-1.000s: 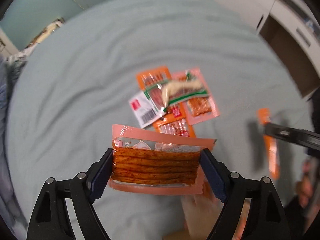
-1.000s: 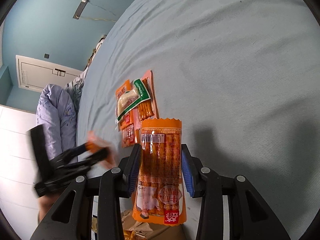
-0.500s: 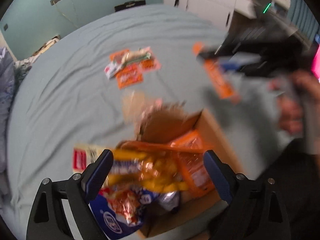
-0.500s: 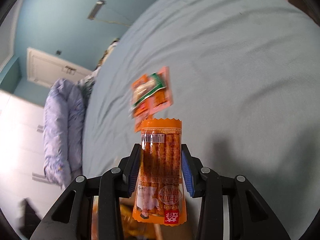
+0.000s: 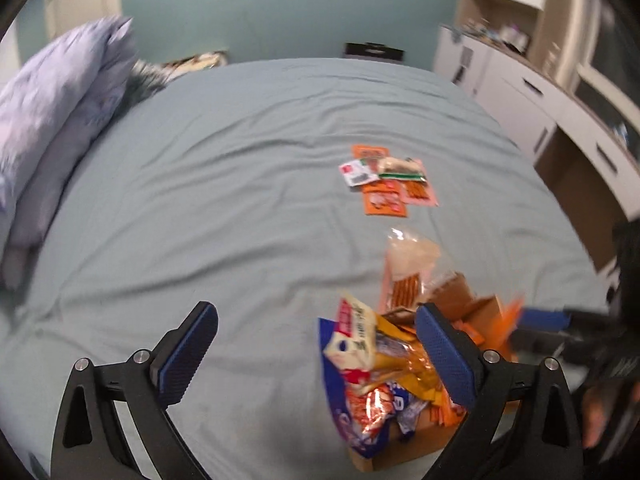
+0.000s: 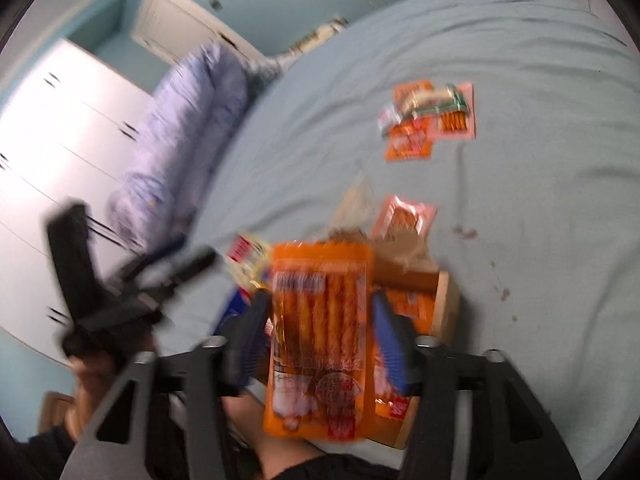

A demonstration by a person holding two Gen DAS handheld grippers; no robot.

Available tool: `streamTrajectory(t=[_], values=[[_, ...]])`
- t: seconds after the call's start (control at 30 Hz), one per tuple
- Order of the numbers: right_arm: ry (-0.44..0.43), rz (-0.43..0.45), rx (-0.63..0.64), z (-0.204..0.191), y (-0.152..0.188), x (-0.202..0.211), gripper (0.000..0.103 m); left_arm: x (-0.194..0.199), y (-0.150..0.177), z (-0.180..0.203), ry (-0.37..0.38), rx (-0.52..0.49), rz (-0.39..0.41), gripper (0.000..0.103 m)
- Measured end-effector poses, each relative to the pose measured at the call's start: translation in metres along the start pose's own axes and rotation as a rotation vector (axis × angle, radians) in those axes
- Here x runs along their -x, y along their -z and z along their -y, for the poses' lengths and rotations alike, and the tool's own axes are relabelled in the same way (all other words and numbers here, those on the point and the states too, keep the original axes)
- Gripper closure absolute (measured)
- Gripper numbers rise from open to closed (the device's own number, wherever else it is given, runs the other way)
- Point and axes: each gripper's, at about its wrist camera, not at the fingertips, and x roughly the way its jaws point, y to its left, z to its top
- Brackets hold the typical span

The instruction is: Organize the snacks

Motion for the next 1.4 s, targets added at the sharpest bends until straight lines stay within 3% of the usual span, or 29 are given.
streamTrajectory(t=[0.03,0.07,0.13,0.27,0.33,0.47,0.5,0.53,0.57,0.7,0.83,1.17,1.3,1.4], values=[[0.059,-0.018,-0.003,0.0,-0.001,-0.008,0.023,0.001,-0.001,-0.005,0.002,0.019,0.001,0.002],[0.13,-0.03,-0.009,0.002,-0.002,-0.015,0.021,0.002,-0.001,-0.008,0.001,0.027,0.003,0.002],[0.168,-0.03,-0.03,0.008,-0.007,-0.018,0.021,0.0,-0.002,-0.01,-0.017,0.038,0.011,0.002],[0.22,0.155,-0.101,0.02,-0.018,0.015,0.021,0.004,-0.003,-0.009,-0.074,0.01,0.02,0.002],[0.342,0.228,-0.094,0.02,-0.022,0.032,0.021,0.003,-0.003,-0.005,-0.104,-0.008,0.015,0.002],[0.791,0.287,-0.075,0.017,-0.031,0.044,0.021,0.0,-0.002,-0.002,-0.133,-0.045,-0.006,0.002],[0.864,0.278,-0.101,0.02,-0.033,0.043,0.021,-0.001,-0.003,-0.002,-0.135,-0.049,-0.011,0.002],[0.872,0.275,-0.115,0.021,-0.033,0.042,0.021,-0.002,-0.003,-0.002,-0.138,-0.05,-0.018,0.002],[0.826,0.268,-0.132,0.025,-0.036,0.041,0.021,-0.003,-0.003,-0.003,-0.137,-0.047,-0.026,0.002],[0.58,0.198,-0.208,0.048,-0.045,0.034,0.021,-0.005,-0.007,-0.009,-0.116,-0.025,-0.042,0.002],[0.485,0.124,-0.267,0.077,-0.059,0.025,0.021,-0.012,-0.012,-0.016,-0.101,-0.007,-0.072,0.002],[0.356,0.027,-0.314,0.114,-0.097,0.006,0.021,-0.048,-0.025,-0.035,-0.096,0.043,-0.148,0.002],[0.379,0.002,-0.311,0.122,-0.107,-0.014,0.021,-0.073,-0.036,-0.034,-0.079,-0.013,-0.201,0.002],[0.401,-0.009,-0.301,0.125,-0.112,-0.024,0.021,-0.107,-0.046,-0.03,-0.077,-0.102,-0.283,0.002]])
